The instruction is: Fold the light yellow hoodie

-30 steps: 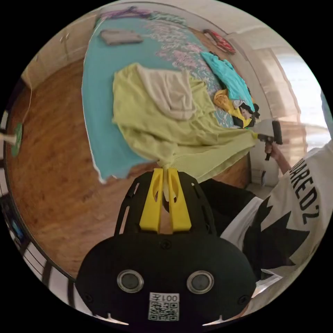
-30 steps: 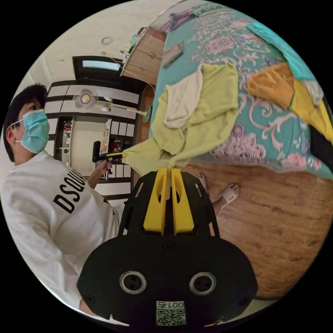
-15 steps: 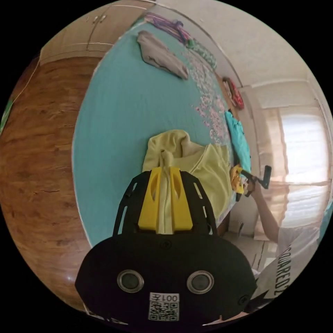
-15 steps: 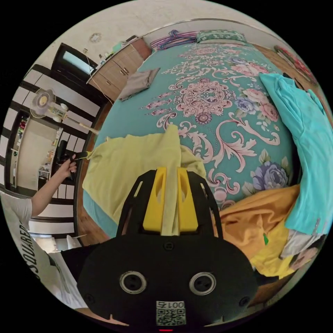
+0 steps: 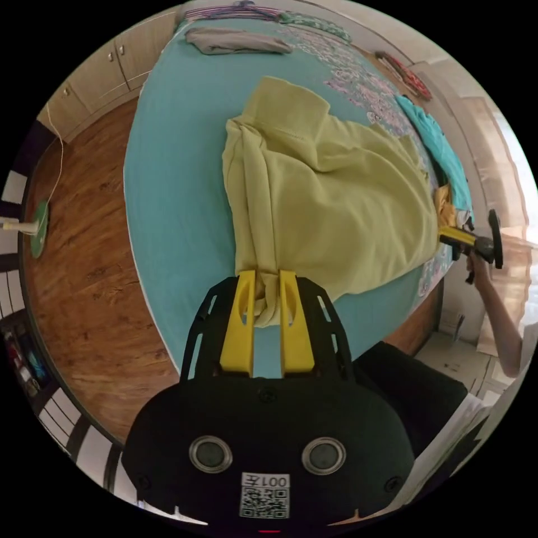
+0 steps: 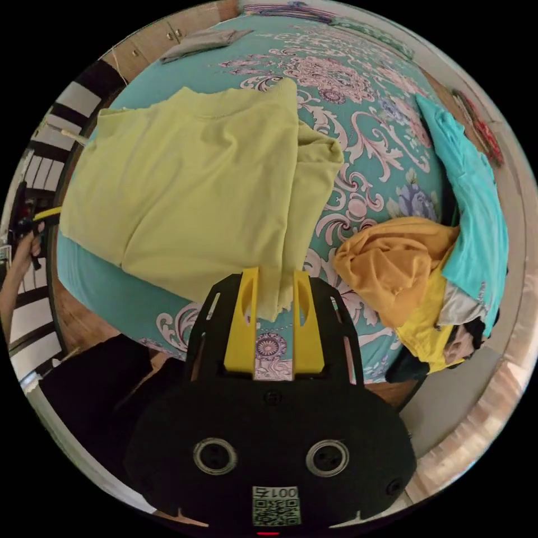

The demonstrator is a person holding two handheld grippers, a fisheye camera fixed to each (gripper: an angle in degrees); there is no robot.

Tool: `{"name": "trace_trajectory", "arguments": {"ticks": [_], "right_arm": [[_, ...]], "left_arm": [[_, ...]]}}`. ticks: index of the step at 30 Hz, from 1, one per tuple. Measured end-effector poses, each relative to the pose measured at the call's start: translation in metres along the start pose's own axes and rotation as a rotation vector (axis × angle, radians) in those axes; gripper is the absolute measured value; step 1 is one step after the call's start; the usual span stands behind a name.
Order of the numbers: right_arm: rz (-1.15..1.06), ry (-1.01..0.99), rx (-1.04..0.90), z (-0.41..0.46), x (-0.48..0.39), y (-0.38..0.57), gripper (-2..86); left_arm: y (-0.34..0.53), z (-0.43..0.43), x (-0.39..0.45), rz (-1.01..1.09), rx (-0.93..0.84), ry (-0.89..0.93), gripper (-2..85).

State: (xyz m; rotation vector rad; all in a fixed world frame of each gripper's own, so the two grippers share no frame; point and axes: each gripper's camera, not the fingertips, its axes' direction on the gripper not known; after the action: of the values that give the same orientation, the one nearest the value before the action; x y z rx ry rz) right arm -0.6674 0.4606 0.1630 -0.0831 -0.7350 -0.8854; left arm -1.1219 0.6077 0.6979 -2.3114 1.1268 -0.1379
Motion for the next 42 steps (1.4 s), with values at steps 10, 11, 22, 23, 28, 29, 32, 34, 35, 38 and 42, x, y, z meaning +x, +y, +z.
{"name": "trace_trajectory", "arguments": {"ticks": [10,11,22,23,28,29,32,34,35,38,42], "right_arm": [[-0.111,-0.159,-0.055,0.044,0.014,0.001,4.0],[-0.133,-0.14,-0.032,0.029,0.017,0.004,3.3],[0.155,-0.484,0.124,0.095,0.088,0.082,2.7],[0.115,-0.416,0.131,0.082,0.084,0.082,2.9],[-0.111,-0.013,0.249,0.029,0.045,0.05,6.1],[-0.172,-0.027,0.291,0.029,0.037,0.031,7.7],[-0.252,-0.038,0.298,0.058,0.025,-0.032,12.1],[-0.248,-0.053,0.226,0.089,0.023,-0.068,12.3],[-0.246,-0.079,0.18,0.11,0.021,-0.084,10.7],[-0.214,-0.117,0.17,0.129,0.018,-0.09,5.8],[-0.141,-0.054,0.293,0.091,0.035,-0.049,3.0]], "left_arm": [[0.028,-0.059,0.018,-0.134,0.125,0.089,-1.0],[0.032,-0.078,0.026,-0.15,0.18,0.078,-0.9],[0.078,-0.04,0.047,-0.395,0.227,0.119,-1.0],[0.078,-0.056,0.054,-0.409,0.264,0.035,-0.7],[0.029,-0.103,0.095,-0.158,0.341,-0.13,6.6],[0.006,-0.101,0.101,-0.075,0.334,-0.106,8.0],[-0.051,-0.08,0.11,0.077,0.272,-0.116,8.7],[-0.079,-0.061,0.112,0.133,0.201,-0.126,6.9],[-0.092,-0.05,0.113,0.175,0.148,-0.144,4.0],[-0.104,-0.049,0.111,0.168,0.104,-0.145,-0.3],[-0.093,-0.085,0.108,0.133,0.212,-0.137,-1.3]]}}
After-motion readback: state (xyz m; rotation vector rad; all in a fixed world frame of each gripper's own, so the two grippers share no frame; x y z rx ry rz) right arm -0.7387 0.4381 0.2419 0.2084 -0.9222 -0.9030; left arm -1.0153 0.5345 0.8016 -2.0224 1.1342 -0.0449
